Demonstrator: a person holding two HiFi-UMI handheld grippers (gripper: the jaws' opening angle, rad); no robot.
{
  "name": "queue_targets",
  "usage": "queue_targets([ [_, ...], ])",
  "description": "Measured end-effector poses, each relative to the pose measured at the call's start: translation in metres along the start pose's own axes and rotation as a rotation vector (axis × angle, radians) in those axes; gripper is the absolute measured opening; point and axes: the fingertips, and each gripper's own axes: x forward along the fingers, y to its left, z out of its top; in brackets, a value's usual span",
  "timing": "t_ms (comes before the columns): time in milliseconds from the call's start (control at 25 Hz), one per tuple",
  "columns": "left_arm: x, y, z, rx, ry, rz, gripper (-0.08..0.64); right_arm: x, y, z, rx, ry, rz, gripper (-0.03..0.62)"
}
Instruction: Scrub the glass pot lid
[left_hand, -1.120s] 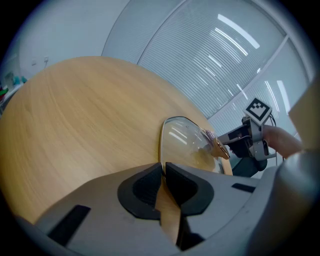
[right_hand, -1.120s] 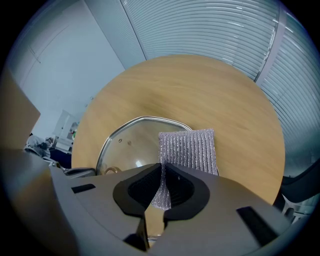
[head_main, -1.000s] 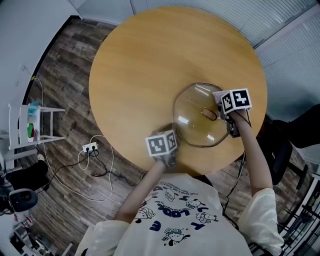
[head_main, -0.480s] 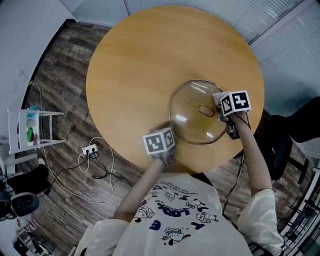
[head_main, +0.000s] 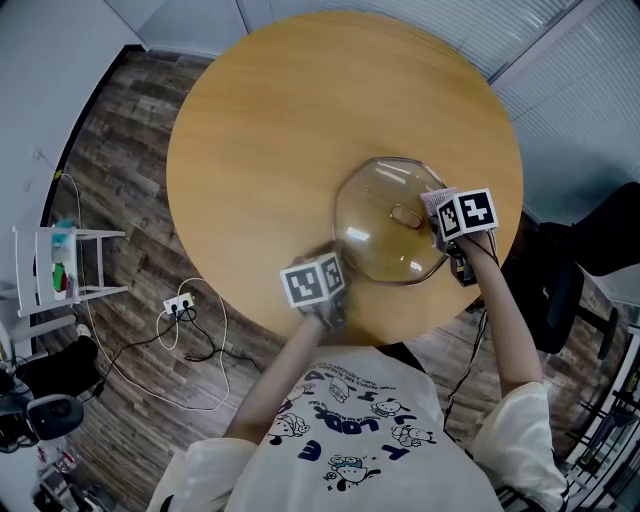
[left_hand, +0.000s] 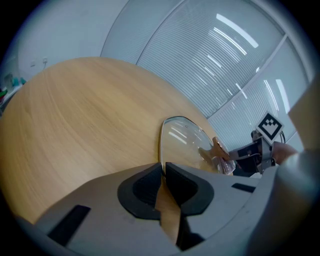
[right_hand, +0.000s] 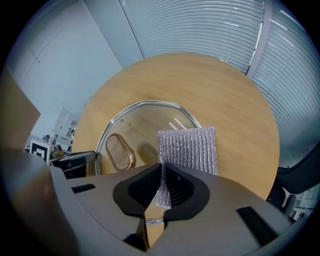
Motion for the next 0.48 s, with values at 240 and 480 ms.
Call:
queue_targets([
  [240, 0.000, 0.000, 0.000, 0.003, 0.001, -0.001, 0.037, -0.002, 0.001, -0.013, 0.006, -0.001, 0.006, 0.048],
  [480, 0.000, -0.001, -0.001, 0.004, 0.002, -0.001, 0.037, -0.003, 0.003, -0.026, 0.012, -0.001, 0.013, 0.048],
])
